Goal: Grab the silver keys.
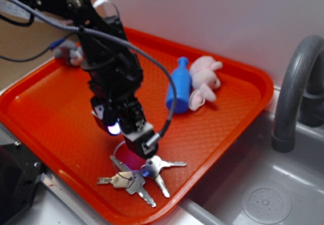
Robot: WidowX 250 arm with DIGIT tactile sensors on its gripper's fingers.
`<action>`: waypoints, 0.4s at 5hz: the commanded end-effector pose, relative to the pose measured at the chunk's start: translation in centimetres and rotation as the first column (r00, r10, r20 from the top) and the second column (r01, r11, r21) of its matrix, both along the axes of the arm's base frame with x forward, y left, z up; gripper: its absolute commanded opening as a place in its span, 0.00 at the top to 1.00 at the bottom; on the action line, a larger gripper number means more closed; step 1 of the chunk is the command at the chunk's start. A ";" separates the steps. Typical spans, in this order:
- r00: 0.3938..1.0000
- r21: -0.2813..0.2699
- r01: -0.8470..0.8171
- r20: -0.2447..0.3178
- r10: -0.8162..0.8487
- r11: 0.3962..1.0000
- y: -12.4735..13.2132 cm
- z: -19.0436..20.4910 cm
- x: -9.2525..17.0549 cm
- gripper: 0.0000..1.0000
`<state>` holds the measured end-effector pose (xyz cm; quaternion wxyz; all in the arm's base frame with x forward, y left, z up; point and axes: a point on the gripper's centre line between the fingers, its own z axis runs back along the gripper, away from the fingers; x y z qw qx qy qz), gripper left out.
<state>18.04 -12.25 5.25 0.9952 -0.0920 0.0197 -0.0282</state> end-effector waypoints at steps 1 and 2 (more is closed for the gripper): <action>0.999 -0.033 0.037 0.004 -0.037 0.999 -1.5 -1.0 0.8 1.00; 0.999 -0.044 0.054 0.008 -0.054 0.998 -1.4 -0.2 0.6 1.00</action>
